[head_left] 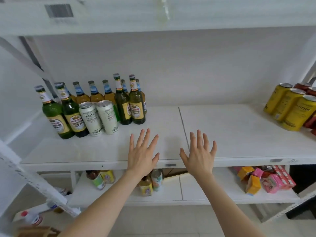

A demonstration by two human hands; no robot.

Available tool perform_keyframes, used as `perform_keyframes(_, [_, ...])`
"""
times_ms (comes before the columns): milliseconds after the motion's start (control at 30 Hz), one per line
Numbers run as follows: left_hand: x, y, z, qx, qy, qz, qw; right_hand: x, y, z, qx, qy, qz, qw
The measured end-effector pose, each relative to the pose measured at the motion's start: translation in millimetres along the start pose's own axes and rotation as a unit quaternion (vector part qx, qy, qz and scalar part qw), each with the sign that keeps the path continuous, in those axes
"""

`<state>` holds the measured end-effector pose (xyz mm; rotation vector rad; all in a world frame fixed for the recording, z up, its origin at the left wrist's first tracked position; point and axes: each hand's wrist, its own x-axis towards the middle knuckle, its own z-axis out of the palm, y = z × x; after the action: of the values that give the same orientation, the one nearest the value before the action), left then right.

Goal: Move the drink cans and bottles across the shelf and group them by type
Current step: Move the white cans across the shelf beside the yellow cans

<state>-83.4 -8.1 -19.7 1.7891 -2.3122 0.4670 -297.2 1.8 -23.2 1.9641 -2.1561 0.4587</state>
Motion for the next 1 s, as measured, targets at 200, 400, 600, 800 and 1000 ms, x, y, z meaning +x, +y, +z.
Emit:
perform_keyframes(200, [-20,-103,-3,0.007,0.014,0.004,1.0,-8,-104,7,0.018,0.006,0.01,1.0])
perform_keyframes(400, [-25,-194,0,-0.004,0.031,-0.03,0.999,0,-185,23,0.028,-0.002,-0.006,1.0])
perform_keyframes(600, [-6,-270,7,-0.001,0.057,-0.054,0.997,33,-248,42,0.054,0.01,-0.023,0.998])
perform_keyframes(800, [20,-319,8,-0.023,0.066,-0.069,0.995,70,-292,62,0.122,-0.001,-0.034,0.992])
perform_keyframes(1000, [52,-339,-1,-0.018,0.104,-0.023,0.994,107,-318,78,0.32,-0.049,-0.021,0.946])
